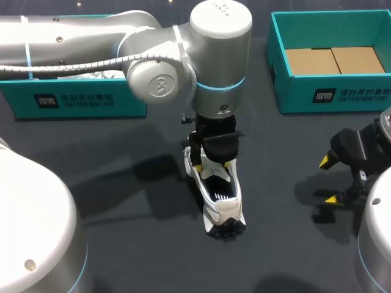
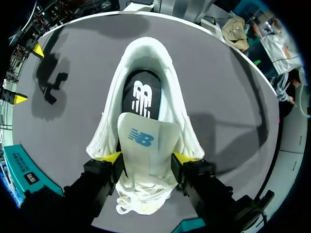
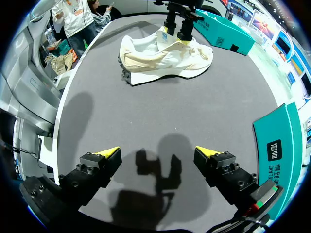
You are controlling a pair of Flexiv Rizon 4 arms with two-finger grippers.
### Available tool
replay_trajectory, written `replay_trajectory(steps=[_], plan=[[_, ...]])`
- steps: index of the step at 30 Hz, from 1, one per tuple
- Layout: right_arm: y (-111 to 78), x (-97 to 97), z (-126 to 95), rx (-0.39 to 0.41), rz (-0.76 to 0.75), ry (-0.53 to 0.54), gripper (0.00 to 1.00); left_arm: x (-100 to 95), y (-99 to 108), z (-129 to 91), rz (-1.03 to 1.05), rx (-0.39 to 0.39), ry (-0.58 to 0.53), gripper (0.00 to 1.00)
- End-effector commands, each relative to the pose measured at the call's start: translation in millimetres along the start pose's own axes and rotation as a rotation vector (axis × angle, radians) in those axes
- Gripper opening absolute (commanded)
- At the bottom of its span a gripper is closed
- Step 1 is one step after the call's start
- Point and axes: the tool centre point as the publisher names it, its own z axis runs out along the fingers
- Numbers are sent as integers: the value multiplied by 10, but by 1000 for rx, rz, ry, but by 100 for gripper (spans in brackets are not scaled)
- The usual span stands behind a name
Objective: Take the shoe out of the shoebox, open the shoe tongue, remove and reinsert the insole, then place the shoe into the shoebox
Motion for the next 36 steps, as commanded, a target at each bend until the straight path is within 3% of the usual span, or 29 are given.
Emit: replay_trajectory(steps=[1,3,15,20,22,31,36], plan=[[3,19,-8,2,0,-3,100,-22,66,-15,-8,-1,8,60],[3,19,-8,2,0,-3,100,-28,118,-34,-14,-3,8,50],[3,19,-8,2,0,-3,100,56,375,-399,-61,-4,-12,43],[3,19,-8,2,0,-3,100,114,291,-602,-41,41,-14,38],[3,19,-8,2,0,-3,100,119,216,-617,-25,46,-14,31],[3,19,-8,2,0,-3,100,38,-88,-339,28,80,-3,30],[3,19,-8,2,0,-3,100,-35,-246,-125,45,100,12,21]])
